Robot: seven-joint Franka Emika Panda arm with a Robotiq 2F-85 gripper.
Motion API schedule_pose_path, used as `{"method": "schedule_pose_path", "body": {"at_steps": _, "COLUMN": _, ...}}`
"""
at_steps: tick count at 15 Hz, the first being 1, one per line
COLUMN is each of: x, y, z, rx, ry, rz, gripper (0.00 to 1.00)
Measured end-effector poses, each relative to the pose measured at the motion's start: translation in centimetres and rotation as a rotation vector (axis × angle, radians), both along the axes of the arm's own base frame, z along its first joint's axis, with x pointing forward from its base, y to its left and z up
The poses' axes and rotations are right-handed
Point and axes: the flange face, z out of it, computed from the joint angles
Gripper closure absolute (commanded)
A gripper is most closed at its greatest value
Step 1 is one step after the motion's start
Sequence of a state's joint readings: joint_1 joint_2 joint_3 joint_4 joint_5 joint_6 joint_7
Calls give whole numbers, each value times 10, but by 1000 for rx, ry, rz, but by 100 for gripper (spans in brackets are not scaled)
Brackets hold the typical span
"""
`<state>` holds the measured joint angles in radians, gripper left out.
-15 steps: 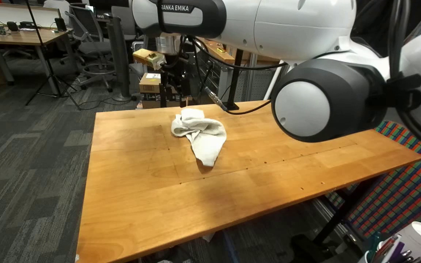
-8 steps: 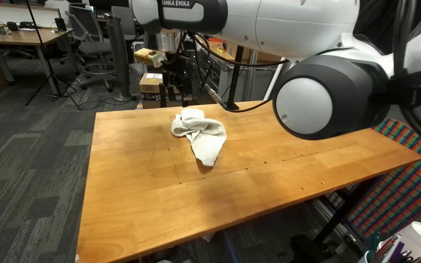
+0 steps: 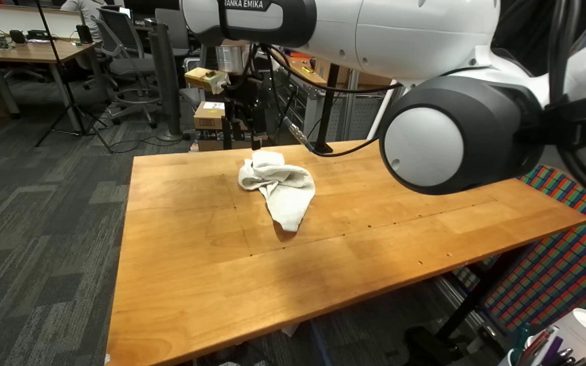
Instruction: Fold the white towel
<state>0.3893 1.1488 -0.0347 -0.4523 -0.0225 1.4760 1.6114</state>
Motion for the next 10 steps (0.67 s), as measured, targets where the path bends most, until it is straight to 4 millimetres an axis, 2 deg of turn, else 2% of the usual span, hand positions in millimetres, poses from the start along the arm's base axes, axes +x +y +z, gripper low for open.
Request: {"method": "schedule_pose_path", "body": {"at_steps": 10, "x": 7, "y": 18, "z": -7, "rx": 122, "ry": -50, "rz": -147, "gripper": 0}}
